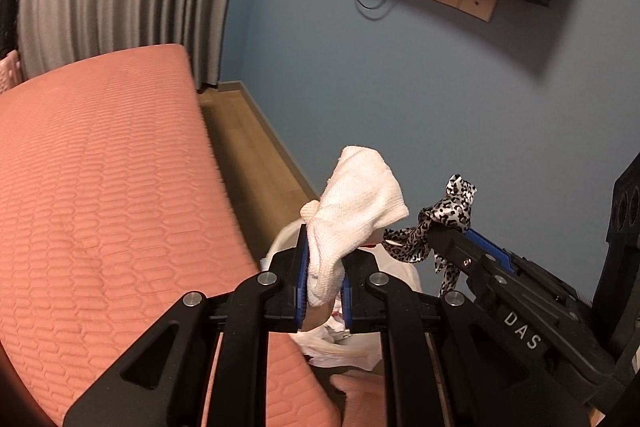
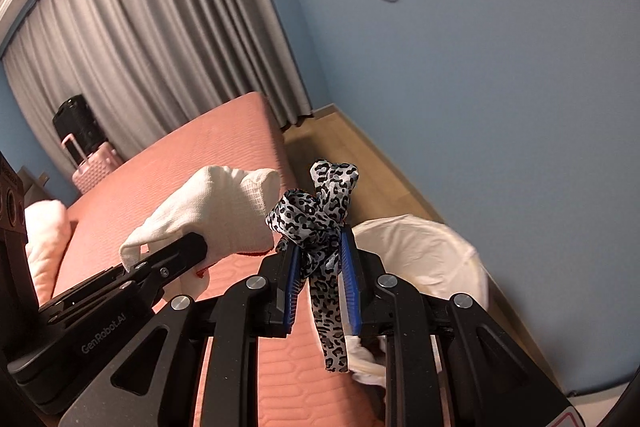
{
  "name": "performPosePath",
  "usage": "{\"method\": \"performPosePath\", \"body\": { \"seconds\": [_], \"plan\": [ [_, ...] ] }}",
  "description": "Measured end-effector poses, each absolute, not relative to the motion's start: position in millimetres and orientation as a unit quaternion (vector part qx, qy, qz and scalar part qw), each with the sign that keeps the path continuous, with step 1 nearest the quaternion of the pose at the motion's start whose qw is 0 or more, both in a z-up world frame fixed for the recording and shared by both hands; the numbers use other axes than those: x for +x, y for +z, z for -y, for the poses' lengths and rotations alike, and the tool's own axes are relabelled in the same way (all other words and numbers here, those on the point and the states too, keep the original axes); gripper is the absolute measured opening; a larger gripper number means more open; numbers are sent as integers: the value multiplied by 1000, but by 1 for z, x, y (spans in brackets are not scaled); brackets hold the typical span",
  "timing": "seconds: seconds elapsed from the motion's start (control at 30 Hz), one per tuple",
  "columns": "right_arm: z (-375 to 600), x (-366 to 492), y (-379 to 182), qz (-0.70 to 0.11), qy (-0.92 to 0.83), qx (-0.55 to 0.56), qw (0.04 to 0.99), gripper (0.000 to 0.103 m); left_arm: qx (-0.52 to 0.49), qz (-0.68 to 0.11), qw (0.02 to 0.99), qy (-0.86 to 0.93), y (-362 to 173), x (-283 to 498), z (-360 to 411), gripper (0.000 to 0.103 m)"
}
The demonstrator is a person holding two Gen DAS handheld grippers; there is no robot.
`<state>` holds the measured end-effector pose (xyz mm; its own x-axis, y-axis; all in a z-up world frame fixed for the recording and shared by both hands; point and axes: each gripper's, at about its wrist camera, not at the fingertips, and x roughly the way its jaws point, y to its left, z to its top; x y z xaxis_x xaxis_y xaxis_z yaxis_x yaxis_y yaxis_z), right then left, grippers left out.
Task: Collect trash
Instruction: 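Carry glove and ribbon to the wastebasket and open both tools to drop them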
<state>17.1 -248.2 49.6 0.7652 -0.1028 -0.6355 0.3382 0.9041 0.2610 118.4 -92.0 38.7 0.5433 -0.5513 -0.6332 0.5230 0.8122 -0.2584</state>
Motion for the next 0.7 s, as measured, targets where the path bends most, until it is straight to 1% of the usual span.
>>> {"method": "performPosePath", "body": {
  "seconds": [0.33,0.37,0.4,0.43,0.47,0.5,0.53,0.7],
  "plan": [
    [283,5,44,-320,-149,191,916,18,-5,-377,865,-330,30,118,124,14],
    [285,4,44,-320,-151,192,915,18,-3,-378,865,-329,30,118,126,17],
    [287,4,43,-321,-153,193,915,18,-2,-379,865,-328,29,120,128,28],
    [289,3,43,-322,-154,195,914,19,-4,-379,867,-324,29,121,128,45],
    [289,5,42,-322,-155,196,913,20,-5,-378,869,-318,29,120,129,54],
    [291,6,41,-322,-156,199,912,20,-7,-373,874,-310,30,120,130,66],
    [293,7,40,-322,-157,200,912,23,-9,-370,877,-306,31,121,130,67],
    [297,17,37,-321,-158,203,911,25,-8,-370,881,-293,29,125,123,67]
  ]
}}
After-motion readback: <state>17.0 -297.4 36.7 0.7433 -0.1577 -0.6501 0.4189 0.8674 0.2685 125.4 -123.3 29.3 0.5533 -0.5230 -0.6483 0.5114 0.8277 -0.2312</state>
